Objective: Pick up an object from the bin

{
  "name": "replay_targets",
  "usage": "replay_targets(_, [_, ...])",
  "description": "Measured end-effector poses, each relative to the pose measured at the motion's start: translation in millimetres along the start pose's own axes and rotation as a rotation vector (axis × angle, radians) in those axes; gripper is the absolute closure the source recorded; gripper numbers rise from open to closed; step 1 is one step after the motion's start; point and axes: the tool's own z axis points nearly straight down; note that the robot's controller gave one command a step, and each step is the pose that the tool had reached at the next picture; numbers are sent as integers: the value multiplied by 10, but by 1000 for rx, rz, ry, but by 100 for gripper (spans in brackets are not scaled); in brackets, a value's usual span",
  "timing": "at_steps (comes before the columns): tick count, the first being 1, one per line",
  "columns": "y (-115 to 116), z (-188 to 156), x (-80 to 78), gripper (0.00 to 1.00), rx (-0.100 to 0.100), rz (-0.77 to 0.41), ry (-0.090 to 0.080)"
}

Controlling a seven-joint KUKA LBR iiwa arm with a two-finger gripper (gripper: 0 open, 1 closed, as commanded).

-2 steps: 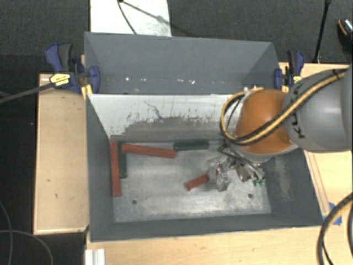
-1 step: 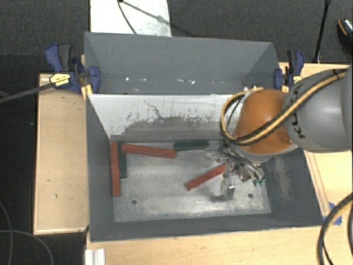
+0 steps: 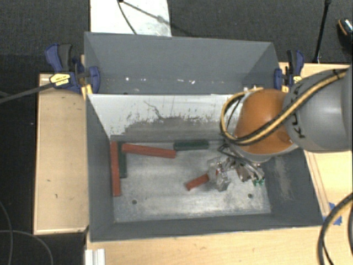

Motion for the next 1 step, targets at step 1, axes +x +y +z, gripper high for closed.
replay_targets(1, [0,0,0,0,0,-1,0])
